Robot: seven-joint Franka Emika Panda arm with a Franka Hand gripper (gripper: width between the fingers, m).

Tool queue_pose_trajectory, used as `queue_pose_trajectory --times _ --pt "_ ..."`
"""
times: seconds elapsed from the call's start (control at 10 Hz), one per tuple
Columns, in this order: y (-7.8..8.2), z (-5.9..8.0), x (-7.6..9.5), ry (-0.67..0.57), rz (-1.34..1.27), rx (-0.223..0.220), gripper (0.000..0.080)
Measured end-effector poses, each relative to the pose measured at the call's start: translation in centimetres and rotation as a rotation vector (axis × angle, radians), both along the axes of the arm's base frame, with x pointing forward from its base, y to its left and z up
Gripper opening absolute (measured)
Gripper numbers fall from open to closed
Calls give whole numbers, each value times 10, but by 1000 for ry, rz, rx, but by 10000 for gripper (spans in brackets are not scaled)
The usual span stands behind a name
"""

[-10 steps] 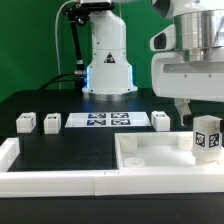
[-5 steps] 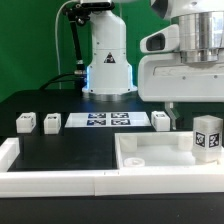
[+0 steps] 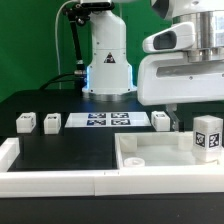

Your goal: Assemble square table

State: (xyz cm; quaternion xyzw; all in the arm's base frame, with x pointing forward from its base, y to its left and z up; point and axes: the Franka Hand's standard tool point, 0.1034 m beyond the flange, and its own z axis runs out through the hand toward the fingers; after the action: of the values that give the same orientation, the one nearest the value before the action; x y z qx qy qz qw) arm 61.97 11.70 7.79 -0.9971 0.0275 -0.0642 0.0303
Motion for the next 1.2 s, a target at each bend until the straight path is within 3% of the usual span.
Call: queue_pose_trajectory --times 0.4,0.5,0.6,0.7,1.2 --pt "2 1 1 -13 180 -38 649" --pt "2 1 1 -12 179 -38 555" --pt "2 1 1 -12 179 -38 378" --pt "2 1 1 -13 179 -38 290" --pt "2 1 1 -7 73 -22 290"
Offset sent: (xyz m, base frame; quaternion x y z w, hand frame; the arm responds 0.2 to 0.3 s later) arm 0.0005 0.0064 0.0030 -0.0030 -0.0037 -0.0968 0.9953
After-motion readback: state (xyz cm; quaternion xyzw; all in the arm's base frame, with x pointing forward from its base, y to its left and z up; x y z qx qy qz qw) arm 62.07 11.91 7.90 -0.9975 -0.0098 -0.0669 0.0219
